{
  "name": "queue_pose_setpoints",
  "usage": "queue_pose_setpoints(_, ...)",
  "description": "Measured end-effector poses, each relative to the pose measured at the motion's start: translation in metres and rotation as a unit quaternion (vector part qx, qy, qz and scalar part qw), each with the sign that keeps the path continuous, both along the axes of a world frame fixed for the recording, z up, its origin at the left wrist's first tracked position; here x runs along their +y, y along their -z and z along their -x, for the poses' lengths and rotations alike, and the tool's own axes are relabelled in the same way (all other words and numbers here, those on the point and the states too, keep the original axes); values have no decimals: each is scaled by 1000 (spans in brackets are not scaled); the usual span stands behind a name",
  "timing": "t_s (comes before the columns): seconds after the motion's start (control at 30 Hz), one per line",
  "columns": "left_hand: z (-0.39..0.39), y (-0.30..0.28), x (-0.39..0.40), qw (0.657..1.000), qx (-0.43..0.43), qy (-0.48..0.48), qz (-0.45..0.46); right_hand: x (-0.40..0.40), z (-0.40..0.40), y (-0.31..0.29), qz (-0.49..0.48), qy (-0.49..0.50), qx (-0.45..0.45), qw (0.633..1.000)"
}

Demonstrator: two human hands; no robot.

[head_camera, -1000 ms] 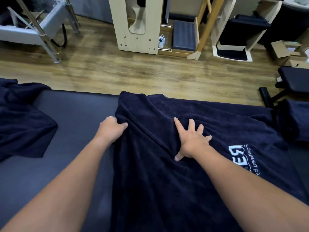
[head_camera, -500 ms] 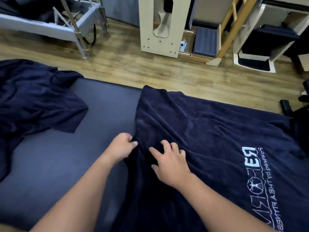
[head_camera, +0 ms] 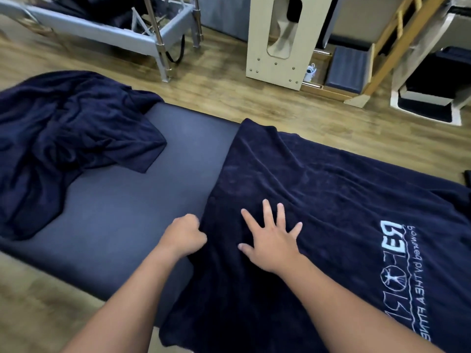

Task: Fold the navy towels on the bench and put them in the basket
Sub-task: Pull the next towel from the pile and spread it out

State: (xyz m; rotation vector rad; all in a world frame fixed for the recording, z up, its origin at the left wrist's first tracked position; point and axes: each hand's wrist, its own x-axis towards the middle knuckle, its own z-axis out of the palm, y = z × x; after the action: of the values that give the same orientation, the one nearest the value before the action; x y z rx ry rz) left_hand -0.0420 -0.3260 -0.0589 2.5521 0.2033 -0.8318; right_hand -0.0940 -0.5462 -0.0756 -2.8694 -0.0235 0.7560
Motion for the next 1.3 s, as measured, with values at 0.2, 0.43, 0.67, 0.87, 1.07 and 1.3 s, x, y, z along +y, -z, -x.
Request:
queue_pose_setpoints(0.2, 47, 3, 23, 954, -1, -195, 227, 20, -1, -7, 5, -34, -29, 999)
queue_pose_setpoints(0.43, 102, 4, 45, 998, -54, 22, 28, 74, 6, -10, -28, -242, -111, 963)
queue_pose_setpoints(0.67, 142, 4, 80, 955, 71, -104, 268, 108, -12, -27, -32, -236, -87, 967)
queue_pose_setpoints(0.87, 160, 4, 86, 955, -12, -154, 255, 107, 8, -24, -30, -137, -119, 983)
queue_pose_setpoints(1.07, 171, 5, 108, 979, 0, -112, 173, 118, 23, -16, -118, -128, -130, 976)
queue_pose_setpoints(1.3, 158, -1, 84, 986, -161, 20, 37, 109, 57, -6, -154, -247, -19, 957)
